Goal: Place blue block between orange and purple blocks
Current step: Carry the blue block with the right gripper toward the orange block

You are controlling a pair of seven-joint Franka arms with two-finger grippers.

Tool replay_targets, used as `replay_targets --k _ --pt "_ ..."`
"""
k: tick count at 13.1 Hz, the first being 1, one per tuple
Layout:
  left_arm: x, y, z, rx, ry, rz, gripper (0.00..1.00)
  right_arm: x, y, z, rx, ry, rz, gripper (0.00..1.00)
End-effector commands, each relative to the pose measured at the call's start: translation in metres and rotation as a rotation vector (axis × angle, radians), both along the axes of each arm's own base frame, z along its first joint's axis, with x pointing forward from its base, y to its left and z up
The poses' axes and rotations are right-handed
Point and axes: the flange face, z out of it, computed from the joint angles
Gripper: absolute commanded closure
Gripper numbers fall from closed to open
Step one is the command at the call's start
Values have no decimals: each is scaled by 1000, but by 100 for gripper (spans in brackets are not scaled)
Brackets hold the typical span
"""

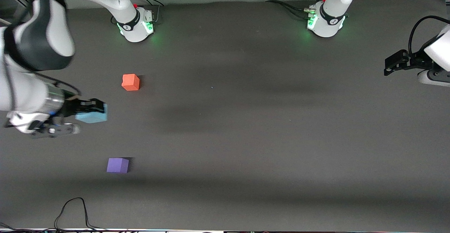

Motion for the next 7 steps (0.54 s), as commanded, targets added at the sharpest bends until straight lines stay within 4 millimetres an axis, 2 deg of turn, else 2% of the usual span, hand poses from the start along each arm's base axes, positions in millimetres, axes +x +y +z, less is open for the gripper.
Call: replay_targets --k 1,4,7 --pt "-6 -6 8 -5 5 36 0 -41 -31 -20 15 -41 33 55" --pt "-6 -5 8 -4 4 30 0 -58 -35 -92 17 -88 15 55" --pt "-6 -4 7 1 1 10 0 -57 -25 -160 32 -115 -18 55"
